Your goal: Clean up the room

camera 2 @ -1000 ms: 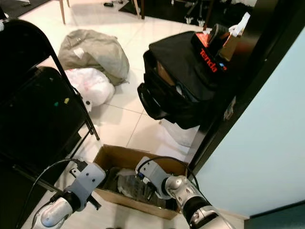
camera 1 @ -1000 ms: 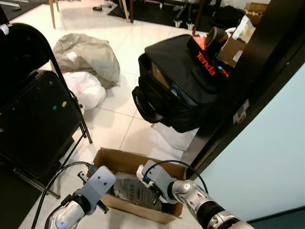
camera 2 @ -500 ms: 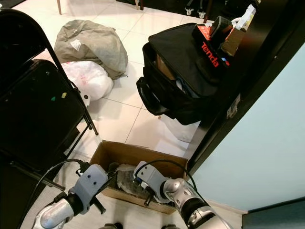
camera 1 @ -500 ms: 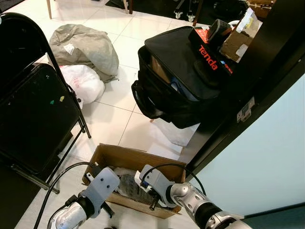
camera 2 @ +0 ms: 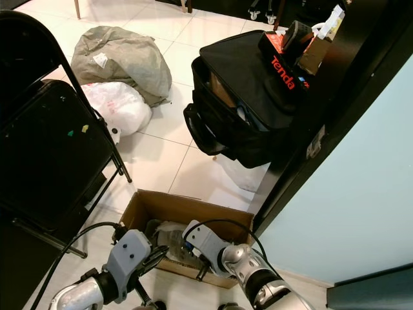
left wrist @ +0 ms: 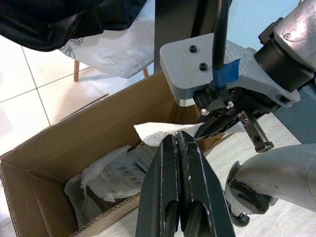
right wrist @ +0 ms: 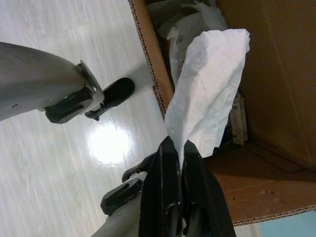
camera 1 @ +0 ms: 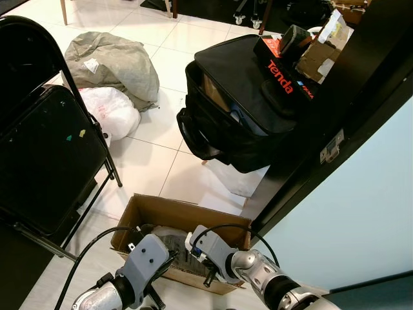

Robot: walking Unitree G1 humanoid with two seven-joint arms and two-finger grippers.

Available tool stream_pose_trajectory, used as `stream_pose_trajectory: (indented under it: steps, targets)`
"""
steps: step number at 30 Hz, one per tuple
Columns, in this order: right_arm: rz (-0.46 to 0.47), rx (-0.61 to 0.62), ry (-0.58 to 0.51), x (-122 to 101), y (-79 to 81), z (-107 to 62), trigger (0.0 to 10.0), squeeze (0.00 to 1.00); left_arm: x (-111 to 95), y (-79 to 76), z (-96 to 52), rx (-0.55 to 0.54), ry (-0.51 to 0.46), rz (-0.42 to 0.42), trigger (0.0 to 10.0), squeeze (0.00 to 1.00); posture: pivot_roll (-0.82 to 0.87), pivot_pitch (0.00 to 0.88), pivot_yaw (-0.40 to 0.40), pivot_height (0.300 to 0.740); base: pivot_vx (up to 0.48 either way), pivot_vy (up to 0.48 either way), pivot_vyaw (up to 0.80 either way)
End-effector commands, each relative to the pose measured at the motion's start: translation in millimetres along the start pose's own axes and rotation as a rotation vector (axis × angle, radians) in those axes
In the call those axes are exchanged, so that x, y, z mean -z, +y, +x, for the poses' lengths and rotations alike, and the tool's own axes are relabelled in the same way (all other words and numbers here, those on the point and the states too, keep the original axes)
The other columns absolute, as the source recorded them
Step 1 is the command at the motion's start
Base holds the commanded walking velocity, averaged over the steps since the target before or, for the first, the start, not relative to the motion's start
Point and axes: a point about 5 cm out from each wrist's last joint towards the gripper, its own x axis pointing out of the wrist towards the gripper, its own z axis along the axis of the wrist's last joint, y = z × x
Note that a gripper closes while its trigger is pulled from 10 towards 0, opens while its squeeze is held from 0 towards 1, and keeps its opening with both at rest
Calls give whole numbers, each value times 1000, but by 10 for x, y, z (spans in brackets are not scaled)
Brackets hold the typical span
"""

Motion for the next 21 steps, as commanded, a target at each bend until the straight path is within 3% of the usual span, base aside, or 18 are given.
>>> stream_pose_trajectory:
  steps: [1, 2, 4, 5, 6, 7, 21]
  targets:
    - [22, -24, 34, 95, 64, 14, 10000, 745, 42, -54, -21, 24, 29, -12, 10000, 0, 80, 290, -83, 740, 0, 0, 0]
    - [19, -24, 36, 96, 65, 15, 10000, 827, 42, -47, -20, 23, 31, -10, 10000, 0, 79, 290, -82, 740, 0, 0, 0]
    - [13, -16, 37, 97, 62, 15, 10000, 800, 42, -45, -22, 23, 33, -9, 10000, 0, 79, 290, -82, 740, 0, 0, 0]
    - [5, 0, 34, 93, 50, 13, 10000, 545, 47, -42, -24, 21, 38, -6, 10000, 0, 80, 290, -82, 740, 0, 0, 0]
    - [5, 0, 34, 93, 50, 13, 10000, 545, 47, -42, -24, 21, 38, -6, 10000, 0, 80, 290, -82, 740, 0, 0, 0]
    - [-8, 25, 29, 83, 28, 10, 10000, 0, 49, -38, -24, 19, 40, -5, 10000, 0, 79, 289, -81, 740, 0, 0, 0]
    - [-5, 136, -5, 10, -100, -20, 10000, 0, 77, 6, -4, -7, 58, 18, 10000, 0, 82, 271, -77, 740, 0, 0, 0]
